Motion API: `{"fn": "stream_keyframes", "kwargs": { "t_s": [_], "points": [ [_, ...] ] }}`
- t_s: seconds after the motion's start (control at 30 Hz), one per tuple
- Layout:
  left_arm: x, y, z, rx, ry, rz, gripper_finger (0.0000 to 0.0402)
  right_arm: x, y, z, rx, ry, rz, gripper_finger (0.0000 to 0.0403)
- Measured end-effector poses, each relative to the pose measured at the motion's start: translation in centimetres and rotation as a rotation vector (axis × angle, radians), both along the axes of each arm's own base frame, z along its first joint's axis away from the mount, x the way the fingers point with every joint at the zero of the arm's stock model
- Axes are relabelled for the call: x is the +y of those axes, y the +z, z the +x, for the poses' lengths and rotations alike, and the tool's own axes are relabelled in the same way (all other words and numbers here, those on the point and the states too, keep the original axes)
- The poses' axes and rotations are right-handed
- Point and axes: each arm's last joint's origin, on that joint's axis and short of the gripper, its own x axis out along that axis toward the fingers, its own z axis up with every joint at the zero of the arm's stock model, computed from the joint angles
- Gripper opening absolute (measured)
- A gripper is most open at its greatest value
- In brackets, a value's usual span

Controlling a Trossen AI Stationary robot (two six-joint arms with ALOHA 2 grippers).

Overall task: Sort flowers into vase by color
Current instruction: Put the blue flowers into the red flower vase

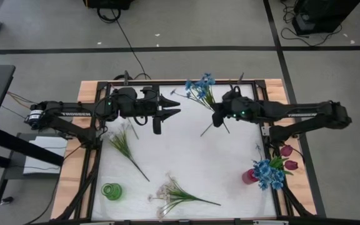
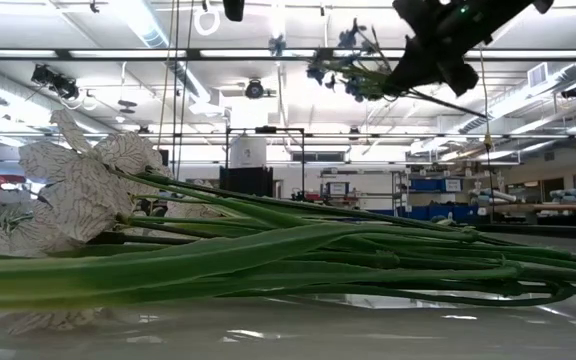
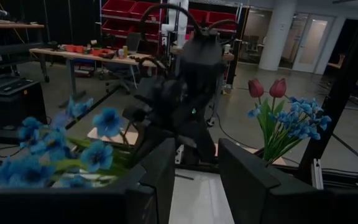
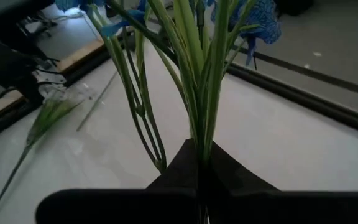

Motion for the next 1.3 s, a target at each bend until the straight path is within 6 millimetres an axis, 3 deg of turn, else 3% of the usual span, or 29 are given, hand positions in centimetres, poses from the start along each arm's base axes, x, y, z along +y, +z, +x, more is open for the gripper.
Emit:
{"fn": "stream_keyframes", "kwargs": {
  "t_s": [0.27, 1.3],
  "points": [
    [0.0, 0.0, 0.0, 0.0, 0.0, 0.0, 0.0126, 0.2, 0.8, -0.7, -0.004, 0.077, -0.044, 0.0012],
    [0.0, 0.0, 0.0, 0.0, 0.0, 0.0, 0.0126, 0.1, 1.3, -0.4, -0.035, 0.202, -0.08, 0.0012]
  ]
}}
